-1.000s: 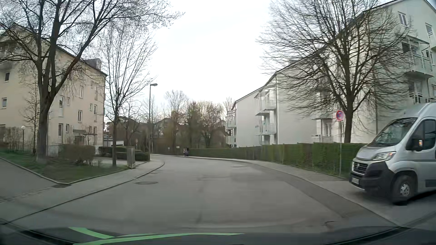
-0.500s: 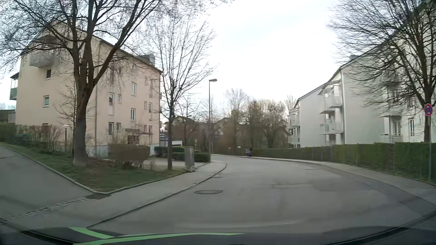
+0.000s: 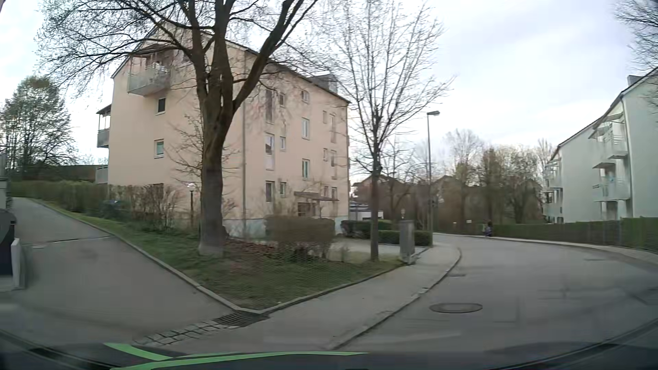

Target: Follow the waypoints while adhering to traffic rules and regulations

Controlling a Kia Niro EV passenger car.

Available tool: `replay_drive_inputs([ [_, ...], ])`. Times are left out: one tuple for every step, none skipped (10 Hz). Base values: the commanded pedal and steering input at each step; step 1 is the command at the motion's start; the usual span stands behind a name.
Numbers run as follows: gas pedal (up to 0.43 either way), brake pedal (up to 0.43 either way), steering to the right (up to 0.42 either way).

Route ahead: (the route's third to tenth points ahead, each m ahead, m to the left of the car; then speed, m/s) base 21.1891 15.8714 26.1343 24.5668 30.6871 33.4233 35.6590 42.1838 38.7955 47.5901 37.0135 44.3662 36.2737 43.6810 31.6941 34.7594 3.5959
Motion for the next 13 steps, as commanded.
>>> replay_drive_inputs([
  [0.000, 0.000, -0.620],
  [0.000, 0.000, -0.611],
  [0.000, 0.000, -0.597],
  [0.047, 0.000, -0.585],
  [0.059, 0.000, -0.566],
  [0.059, 0.000, -0.527],
  [0.059, 0.000, -0.466],
  [0.067, 0.000, -0.404],
  [0.067, 0.000, -0.346],
  [0.067, 0.000, -0.300],
  [0.067, 0.000, -0.278],
  [0.067, 0.000, -0.250],
  [0.189, 0.000, -0.219],
])
